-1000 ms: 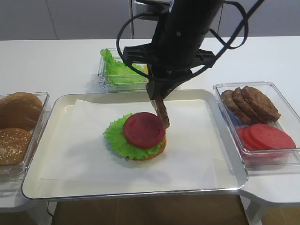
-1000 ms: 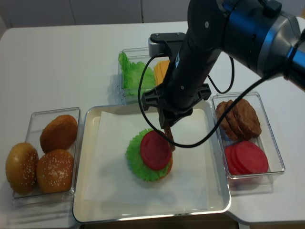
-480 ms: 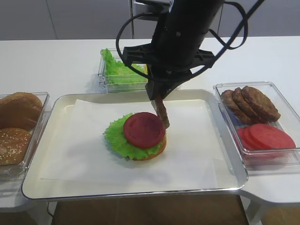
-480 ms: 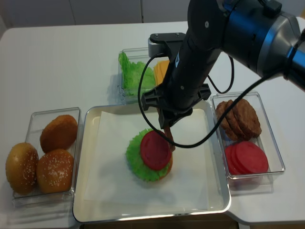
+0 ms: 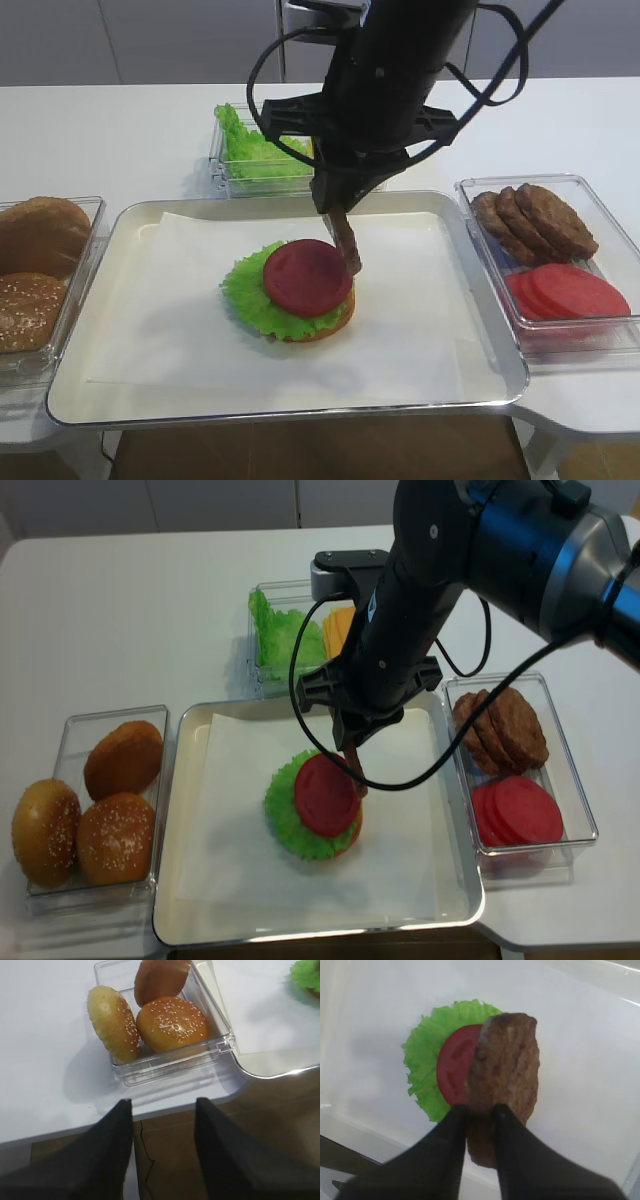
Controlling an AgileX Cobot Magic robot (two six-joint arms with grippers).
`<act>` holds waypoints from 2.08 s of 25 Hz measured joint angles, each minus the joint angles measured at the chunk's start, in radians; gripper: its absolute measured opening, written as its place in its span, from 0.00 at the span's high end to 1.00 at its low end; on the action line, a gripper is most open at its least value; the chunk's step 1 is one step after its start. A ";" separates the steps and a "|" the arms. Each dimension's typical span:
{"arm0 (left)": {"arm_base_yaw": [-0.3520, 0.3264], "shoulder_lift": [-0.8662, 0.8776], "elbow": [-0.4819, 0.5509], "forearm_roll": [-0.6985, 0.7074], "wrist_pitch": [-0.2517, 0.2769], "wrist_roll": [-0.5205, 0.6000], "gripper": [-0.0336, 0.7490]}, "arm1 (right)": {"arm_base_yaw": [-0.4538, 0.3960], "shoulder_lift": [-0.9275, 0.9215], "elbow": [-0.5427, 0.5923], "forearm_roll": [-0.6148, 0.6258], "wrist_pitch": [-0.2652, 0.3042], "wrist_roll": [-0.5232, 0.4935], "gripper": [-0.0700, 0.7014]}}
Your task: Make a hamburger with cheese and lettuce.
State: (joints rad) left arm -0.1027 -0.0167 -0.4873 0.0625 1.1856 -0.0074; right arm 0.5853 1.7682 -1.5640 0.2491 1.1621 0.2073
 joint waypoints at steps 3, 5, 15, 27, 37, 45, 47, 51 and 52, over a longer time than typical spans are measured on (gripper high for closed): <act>0.000 0.000 0.000 0.000 0.000 0.000 0.56 | 0.000 0.000 0.000 0.009 -0.003 0.000 0.65; 0.000 0.000 0.000 0.000 0.000 0.000 0.56 | 0.000 0.000 0.000 0.015 -0.003 0.000 0.60; 0.000 0.000 0.000 0.000 0.000 -0.002 0.56 | 0.000 0.000 0.000 0.019 -0.006 0.000 0.55; 0.000 0.000 0.000 0.000 0.000 -0.002 0.56 | 0.000 0.000 0.000 0.002 0.034 0.000 0.53; 0.000 0.000 0.000 0.000 0.000 -0.002 0.56 | 0.000 0.000 0.000 -0.112 0.068 0.000 0.20; 0.000 0.000 0.000 0.000 0.000 -0.002 0.56 | 0.000 0.000 0.000 -0.130 0.070 -0.016 0.20; 0.000 0.000 0.000 0.000 0.000 -0.002 0.56 | 0.000 -0.009 0.000 -0.153 0.070 -0.022 0.20; 0.000 0.000 0.000 0.000 0.000 -0.002 0.56 | 0.000 -0.048 0.000 -0.229 0.071 -0.029 0.21; 0.000 0.000 0.000 0.000 0.000 -0.002 0.56 | 0.000 -0.062 0.000 -0.249 0.071 -0.029 0.21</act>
State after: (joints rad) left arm -0.1027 -0.0167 -0.4873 0.0625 1.1856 -0.0090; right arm 0.5853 1.7060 -1.5640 0.0000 1.2330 0.1786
